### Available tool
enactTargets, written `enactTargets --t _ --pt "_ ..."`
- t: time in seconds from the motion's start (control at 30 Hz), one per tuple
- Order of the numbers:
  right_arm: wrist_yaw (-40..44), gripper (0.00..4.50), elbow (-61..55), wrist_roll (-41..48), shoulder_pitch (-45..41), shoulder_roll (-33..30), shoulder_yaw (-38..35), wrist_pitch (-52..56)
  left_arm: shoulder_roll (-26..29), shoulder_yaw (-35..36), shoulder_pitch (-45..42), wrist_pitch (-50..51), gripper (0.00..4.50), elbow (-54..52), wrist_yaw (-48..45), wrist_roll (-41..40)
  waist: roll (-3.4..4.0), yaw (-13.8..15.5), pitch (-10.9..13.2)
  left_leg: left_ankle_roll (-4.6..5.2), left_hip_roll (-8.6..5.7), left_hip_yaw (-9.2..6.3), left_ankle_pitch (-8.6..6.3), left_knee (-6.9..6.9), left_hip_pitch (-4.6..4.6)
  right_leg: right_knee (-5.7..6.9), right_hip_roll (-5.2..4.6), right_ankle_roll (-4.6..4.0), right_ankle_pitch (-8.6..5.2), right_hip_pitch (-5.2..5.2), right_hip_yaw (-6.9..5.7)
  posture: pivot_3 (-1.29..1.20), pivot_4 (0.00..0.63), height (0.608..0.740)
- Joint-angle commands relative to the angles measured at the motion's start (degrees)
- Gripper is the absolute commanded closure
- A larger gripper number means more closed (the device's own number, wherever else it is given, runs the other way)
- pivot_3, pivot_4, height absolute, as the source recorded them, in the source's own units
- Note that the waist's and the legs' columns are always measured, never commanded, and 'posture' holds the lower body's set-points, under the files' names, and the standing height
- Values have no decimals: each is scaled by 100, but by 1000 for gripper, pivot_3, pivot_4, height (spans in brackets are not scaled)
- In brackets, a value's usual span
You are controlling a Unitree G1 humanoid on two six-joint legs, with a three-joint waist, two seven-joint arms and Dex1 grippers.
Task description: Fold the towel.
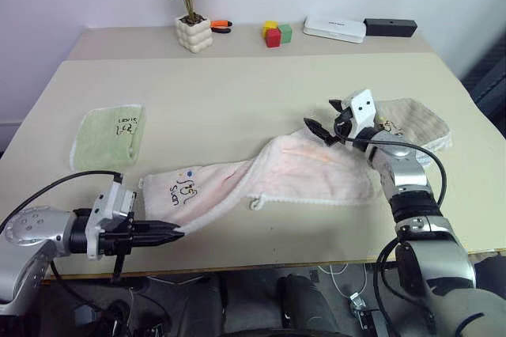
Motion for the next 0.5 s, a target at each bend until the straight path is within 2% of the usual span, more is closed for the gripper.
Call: enactTargets --t 0.03,0.37,0.5 --pt "116 0 381 -176 -462 -128 80 125 -41 112 116 -156 4398 -161 43 84 0 0 0 0 0 0 0 0 0 0 0 0 0 -1 0 0 150 735" --pt "1339 0 1588 -452 -1231 -362 411 950 -146 -74 25 -203 4398 -311 310 218 1 0 0 0 0 2 0 0 0 0 0 1 1 -2 1 0 150 735" --pt "1501 0 1945 -689 -1409 -405 541 988 -193 -136 -59 -202 4398 -330 392 241 1 -6 1 0 0 2 0 -1 0 0 0 12 7 -2 1 0 150 735"
